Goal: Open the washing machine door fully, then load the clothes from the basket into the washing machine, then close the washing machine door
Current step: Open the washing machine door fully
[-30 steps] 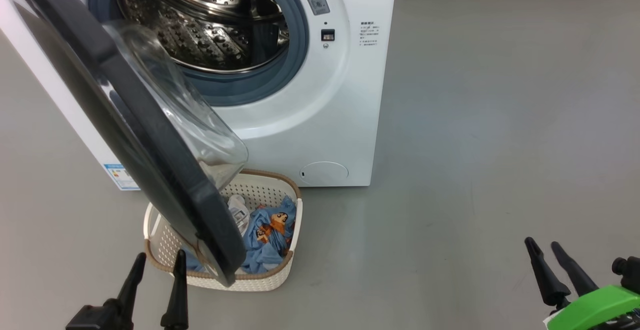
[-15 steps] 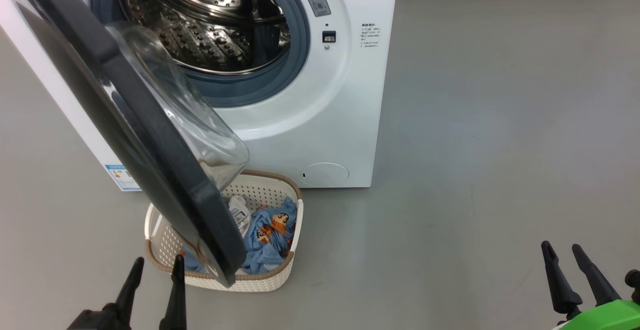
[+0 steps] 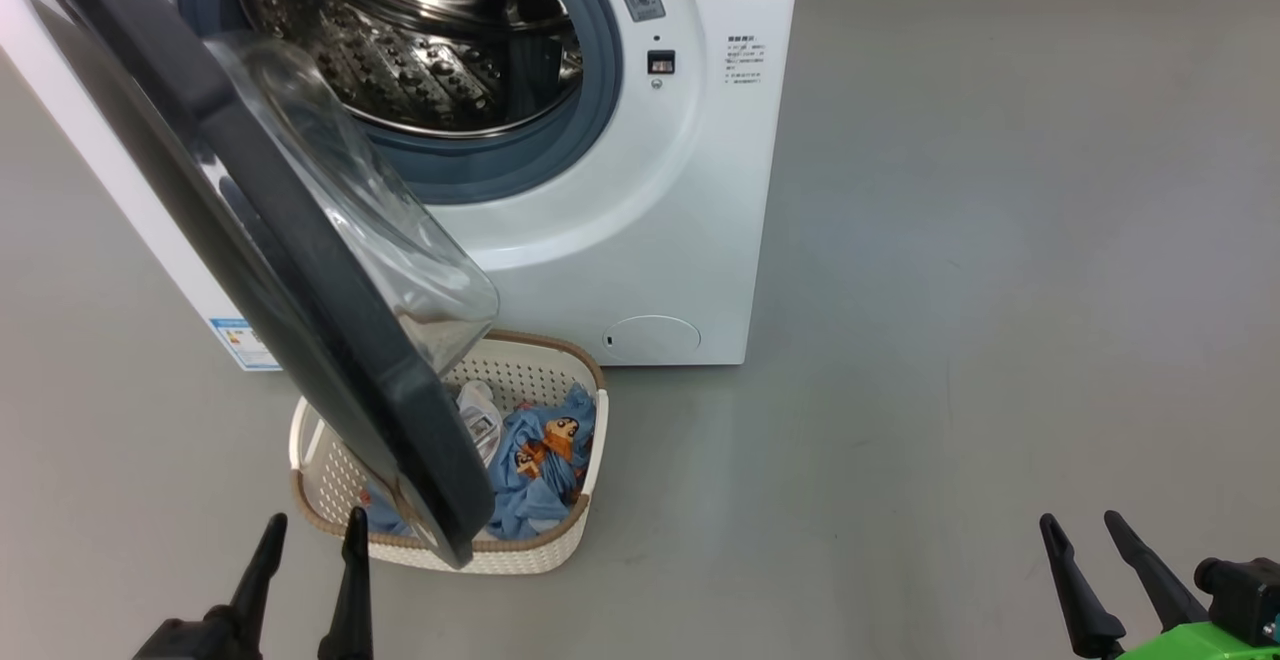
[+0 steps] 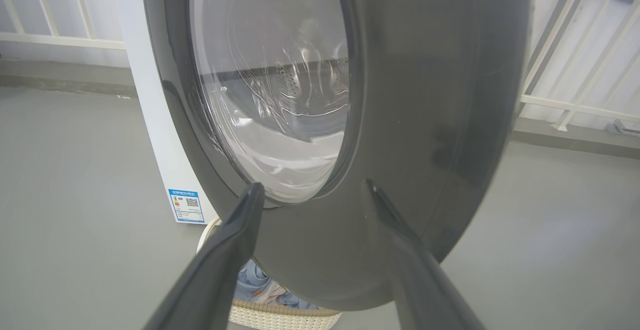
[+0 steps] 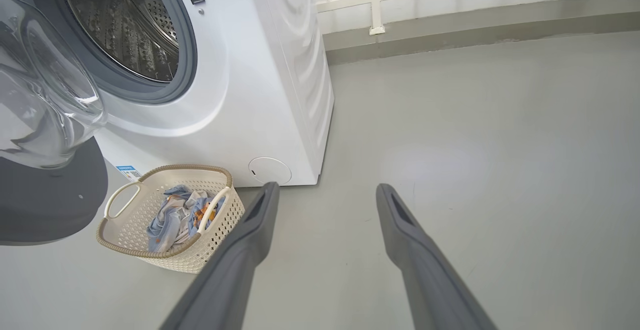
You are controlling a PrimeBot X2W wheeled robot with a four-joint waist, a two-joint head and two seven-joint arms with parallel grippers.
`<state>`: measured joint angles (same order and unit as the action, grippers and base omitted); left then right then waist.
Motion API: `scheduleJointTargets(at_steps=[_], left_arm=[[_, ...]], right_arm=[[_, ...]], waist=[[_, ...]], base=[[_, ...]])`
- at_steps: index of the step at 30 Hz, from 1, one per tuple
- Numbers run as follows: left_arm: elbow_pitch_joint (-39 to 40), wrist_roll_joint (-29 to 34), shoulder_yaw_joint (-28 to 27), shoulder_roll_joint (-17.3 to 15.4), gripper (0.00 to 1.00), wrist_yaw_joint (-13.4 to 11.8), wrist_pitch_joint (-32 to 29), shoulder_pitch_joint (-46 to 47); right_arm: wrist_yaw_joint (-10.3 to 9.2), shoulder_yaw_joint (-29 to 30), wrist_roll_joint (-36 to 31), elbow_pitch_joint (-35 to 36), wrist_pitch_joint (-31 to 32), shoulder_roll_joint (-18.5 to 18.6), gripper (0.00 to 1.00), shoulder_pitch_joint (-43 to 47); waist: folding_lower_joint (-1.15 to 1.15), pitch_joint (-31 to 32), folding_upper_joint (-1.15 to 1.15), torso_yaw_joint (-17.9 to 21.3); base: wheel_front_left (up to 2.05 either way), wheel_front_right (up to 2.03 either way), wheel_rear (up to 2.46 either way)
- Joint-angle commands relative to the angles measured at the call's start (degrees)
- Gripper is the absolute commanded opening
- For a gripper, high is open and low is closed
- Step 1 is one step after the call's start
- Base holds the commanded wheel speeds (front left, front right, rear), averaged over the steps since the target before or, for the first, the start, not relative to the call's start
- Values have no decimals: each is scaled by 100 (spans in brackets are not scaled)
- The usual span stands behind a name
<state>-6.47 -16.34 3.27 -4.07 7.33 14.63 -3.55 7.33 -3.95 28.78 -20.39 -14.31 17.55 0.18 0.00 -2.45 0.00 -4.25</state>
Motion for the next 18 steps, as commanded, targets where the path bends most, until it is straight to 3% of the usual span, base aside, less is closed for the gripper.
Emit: scheduleJointTargets(at_steps=[1,7,8,9,10,18], left_arm=[[121,35,-212,-48,100,15,37,185],[102,-26,-273,-25,100,15,37,235],[117,-73,-303,-13,49,15,37,254],[152,-124,-351,0,13,15,37,279],[211,-162,-405,12,0,15,37,307],[1569,-86,-985,99,0,15,37,601]], right_arm=[[16,-114,-25,107,-69,97,100,4],[16,-105,-40,94,-69,73,100,5],[16,-105,-45,97,-69,72,100,7],[16,-104,-51,100,-69,69,100,10],[16,-104,-55,103,-69,65,100,10],[16,-137,-39,136,-69,67,100,19]], waist=[[0,-7,0,-2],[0,-11,0,-10],[0,-6,0,-17],[0,-1,0,-24],[0,-1,0,-29],[0,-15,0,-106]], base=[[0,0,0],[0,0,0],[0,0,0],[0,0,0],[0,0,0],[0,0,0]])
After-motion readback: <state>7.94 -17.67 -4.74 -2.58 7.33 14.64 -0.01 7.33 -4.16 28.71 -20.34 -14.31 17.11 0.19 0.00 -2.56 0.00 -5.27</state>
